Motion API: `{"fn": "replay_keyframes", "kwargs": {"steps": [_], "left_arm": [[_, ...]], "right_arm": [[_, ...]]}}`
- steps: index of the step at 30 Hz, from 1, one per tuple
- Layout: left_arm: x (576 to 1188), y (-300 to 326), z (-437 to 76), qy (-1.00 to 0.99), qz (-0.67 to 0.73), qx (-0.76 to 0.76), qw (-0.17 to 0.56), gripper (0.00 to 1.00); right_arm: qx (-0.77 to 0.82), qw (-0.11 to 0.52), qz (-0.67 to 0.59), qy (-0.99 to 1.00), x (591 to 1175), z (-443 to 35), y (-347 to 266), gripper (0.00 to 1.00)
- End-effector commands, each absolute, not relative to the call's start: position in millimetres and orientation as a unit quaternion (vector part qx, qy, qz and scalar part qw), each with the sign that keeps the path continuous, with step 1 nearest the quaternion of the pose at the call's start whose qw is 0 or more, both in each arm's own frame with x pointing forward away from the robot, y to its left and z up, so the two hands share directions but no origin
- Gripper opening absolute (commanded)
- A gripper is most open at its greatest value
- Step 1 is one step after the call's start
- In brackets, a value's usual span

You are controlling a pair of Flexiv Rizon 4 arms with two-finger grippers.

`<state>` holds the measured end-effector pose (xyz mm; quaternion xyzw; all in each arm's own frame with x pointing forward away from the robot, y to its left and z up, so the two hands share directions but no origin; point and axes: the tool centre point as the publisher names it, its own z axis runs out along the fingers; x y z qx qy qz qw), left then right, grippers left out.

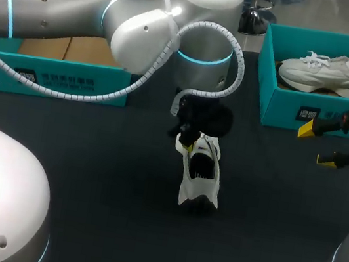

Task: Take the shoe out of the shoebox, open the shoe tongue, remove and reinsert the insole, then place the shoe into the shoebox

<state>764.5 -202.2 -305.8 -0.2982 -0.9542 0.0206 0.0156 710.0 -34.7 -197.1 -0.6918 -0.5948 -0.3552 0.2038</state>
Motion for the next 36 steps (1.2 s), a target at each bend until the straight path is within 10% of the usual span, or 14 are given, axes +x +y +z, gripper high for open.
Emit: {"fn": "replay_keyframes", "kwargs": {"steps": [1, 12, 15, 17, 36], "left_arm": [[753.3, -198.6, -316.0, -0.981, 0.037, -0.186, -0.039, 0.0], [734.8, -198.1, -318.4, -0.997, 0.009, -0.074, -0.037, 0.02], [728.8, -199.7, -315.0, -0.996, 0.007, -0.082, -0.022, 0.79], [726.4, -200.8, -314.1, -0.996, 0.016, -0.085, -0.01, 1.0], [689.1, -226.7, -326.4, -0.998, 0.025, -0.058, -0.018, 1.0]], "right_arm": [[-0.693, 0.203, -0.354, -0.594, 709.9, -197.4, -33.8, 1.0], [-0.693, 0.203, -0.354, -0.594, 709.9, -197.4, -33.8, 1.0], [-0.693, 0.203, -0.354, -0.594, 709.9, -197.4, -33.8, 1.0], [-0.693, 0.203, -0.354, -0.594, 709.9, -197.4, -33.8, 1.0], [-0.693, 0.203, -0.354, -0.594, 709.9, -197.4, -33.8, 1.0]]}}
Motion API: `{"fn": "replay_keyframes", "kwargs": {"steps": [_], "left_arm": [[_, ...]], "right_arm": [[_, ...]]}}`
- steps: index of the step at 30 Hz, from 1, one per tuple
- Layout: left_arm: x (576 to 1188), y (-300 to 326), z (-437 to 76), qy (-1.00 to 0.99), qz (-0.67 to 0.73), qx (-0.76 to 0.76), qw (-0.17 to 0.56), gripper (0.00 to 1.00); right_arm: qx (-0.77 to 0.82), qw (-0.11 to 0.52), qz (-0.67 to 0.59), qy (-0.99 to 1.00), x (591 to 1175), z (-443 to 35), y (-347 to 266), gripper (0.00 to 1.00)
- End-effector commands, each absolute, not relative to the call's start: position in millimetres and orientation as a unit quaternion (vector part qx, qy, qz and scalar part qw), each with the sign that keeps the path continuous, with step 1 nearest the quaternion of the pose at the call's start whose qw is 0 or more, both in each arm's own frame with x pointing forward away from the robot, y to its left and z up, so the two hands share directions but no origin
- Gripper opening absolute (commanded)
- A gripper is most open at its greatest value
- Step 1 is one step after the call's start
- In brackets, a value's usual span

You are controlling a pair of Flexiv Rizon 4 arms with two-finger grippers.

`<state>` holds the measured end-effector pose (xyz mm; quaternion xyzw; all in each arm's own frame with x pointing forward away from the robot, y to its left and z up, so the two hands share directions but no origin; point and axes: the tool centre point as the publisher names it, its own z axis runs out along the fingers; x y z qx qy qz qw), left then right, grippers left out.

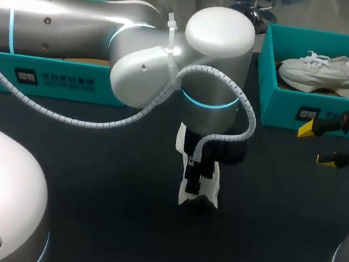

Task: Take the shoe out of the shoebox, open the shoe tongue, remove and reinsert the insole, then place the shoe into the shoebox

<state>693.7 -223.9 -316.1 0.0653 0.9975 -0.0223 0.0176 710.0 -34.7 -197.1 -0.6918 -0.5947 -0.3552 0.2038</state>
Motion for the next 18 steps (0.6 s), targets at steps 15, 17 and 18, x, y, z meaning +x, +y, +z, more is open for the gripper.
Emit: {"fn": "replay_keyframes", "kwargs": {"steps": [15, 17, 18], "left_arm": [[682.9, -236.4, -379.2, 0.999, -0.002, 0.039, 0.029, 1.0], [682.3, -238.0, -382.0, 0.999, -0.004, 0.036, 0.037, 1.0], [682.5, -239.0, -383.8, 0.999, -0.006, 0.034, 0.038, 1.0]], "right_arm": [[-0.693, 0.203, -0.354, -0.594, 709.9, -197.4, -33.8, 1.0], [-0.693, 0.203, -0.354, -0.594, 709.9, -197.4, -33.8, 1.0], [-0.693, 0.203, -0.354, -0.594, 709.9, -197.4, -33.8, 1.0]]}}
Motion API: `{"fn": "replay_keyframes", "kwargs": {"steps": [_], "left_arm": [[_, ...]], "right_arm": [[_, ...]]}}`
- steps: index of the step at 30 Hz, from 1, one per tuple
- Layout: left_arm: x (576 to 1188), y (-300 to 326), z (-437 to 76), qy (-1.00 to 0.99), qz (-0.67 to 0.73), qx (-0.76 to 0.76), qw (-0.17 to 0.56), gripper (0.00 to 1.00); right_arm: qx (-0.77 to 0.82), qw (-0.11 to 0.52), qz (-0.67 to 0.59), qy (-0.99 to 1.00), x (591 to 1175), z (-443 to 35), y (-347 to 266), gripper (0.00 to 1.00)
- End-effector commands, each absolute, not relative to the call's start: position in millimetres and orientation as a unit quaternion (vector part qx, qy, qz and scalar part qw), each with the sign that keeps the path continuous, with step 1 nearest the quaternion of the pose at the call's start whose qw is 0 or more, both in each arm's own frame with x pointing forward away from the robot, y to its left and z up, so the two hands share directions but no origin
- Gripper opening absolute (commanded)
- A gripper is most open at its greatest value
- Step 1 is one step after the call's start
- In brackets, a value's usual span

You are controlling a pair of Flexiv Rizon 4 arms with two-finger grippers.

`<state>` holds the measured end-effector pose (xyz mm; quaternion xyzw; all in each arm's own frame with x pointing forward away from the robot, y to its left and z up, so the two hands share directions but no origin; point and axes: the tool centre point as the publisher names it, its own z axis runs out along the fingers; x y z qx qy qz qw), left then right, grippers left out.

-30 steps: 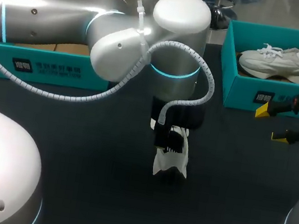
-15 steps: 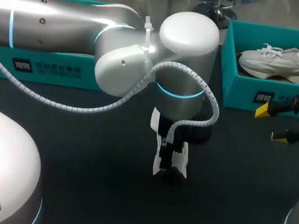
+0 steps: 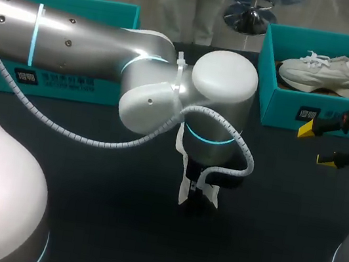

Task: Take the shoe out of the shoebox, open the shoe tongue, remove and reinsert the insole, then place the shoe into the shoebox

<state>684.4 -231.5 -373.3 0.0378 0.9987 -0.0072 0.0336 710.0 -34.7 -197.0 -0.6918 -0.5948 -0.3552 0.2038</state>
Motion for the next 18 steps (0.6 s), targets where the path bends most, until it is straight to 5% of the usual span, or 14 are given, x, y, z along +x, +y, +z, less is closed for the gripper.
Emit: {"fn": "replay_keyframes", "kwargs": {"steps": [1, 11, 18], "left_arm": [[683.0, -239.7, -385.5, 0.999, -0.009, 0.027, 0.041, 1.0], [686.2, -242.1, -392.8, 0.998, -0.018, -0.01, 0.058, 0.96], [686.0, -244.2, -398.6, 0.998, -0.012, -0.01, 0.059, 0.62]], "right_arm": [[-0.693, 0.203, -0.354, -0.594, 709.9, -197.4, -33.8, 1.0], [-0.693, 0.203, -0.354, -0.594, 709.9, -197.4, -33.8, 1.0], [-0.693, 0.203, -0.354, -0.594, 709.9, -197.4, -33.8, 1.0]]}}
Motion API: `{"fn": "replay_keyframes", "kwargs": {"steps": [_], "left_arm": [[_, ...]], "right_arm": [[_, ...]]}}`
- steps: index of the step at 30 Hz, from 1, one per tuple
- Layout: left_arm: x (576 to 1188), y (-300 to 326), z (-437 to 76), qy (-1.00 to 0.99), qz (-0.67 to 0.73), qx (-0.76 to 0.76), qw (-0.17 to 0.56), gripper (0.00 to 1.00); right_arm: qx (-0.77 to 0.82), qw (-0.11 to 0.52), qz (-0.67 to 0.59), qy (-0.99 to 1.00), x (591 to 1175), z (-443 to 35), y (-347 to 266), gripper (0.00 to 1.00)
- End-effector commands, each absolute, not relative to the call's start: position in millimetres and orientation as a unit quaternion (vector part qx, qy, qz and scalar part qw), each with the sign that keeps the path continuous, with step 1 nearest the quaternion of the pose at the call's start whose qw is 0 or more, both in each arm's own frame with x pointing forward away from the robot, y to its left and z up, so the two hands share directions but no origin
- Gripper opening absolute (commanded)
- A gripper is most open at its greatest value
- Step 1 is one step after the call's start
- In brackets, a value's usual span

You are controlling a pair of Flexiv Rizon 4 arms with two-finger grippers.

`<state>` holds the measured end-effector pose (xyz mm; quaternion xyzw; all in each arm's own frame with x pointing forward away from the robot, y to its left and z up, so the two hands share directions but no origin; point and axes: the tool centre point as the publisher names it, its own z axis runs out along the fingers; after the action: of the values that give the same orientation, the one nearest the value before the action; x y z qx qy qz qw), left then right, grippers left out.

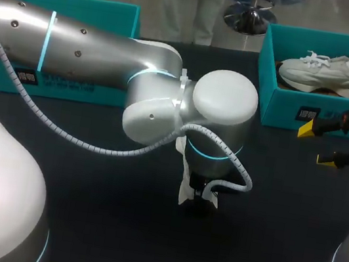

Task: Take the shoe out of the shoebox, open the shoe tongue, remove and reinsert the insole, then place the shoe into the shoebox

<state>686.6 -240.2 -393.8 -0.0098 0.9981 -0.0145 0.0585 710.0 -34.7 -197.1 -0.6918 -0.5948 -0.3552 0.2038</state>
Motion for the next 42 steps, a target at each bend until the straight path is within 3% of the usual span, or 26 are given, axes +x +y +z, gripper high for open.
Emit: {"fn": "replay_keyframes", "kwargs": {"steps": [1, 2, 15, 16, 17, 19, 42], "left_arm": [[685.8, -244.7, -399.3, 0.998, -0.012, -0.01, 0.059, 0.56], [685.2, -245.3, -400.1, 0.998, -0.011, -0.01, 0.059, 0.49], [683.3, -246.3, -400.0, 0.998, -0.014, -0.007, 0.053, 0.26], [683.2, -245.7, -399.7, 0.999, -0.014, -0.007, 0.052, 0.2], [683.0, -245.3, -399.3, 0.999, -0.014, -0.007, 0.05, 0.07], [682.4, -244.4, -397.8, 0.999, -0.015, -0.006, 0.047, 0.0], [676.5, -226.0, -299.9, 0.999, -0.049, 0.002, -0.011, 0.0]], "right_arm": [[-0.693, 0.203, -0.354, -0.594, 709.9, -197.4, -33.8, 1.0], [-0.693, 0.203, -0.354, -0.594, 709.9, -197.4, -33.8, 1.0], [-0.693, 0.203, -0.354, -0.594, 709.9, -197.4, -33.8, 1.0], [-0.693, 0.203, -0.354, -0.594, 709.9, -197.4, -33.8, 1.0], [-0.693, 0.203, -0.354, -0.594, 709.9, -197.4, -33.8, 1.0], [-0.693, 0.203, -0.354, -0.594, 709.9, -197.4, -33.8, 1.0], [-0.693, 0.203, -0.354, -0.594, 709.9, -197.4, -33.8, 1.0]]}}
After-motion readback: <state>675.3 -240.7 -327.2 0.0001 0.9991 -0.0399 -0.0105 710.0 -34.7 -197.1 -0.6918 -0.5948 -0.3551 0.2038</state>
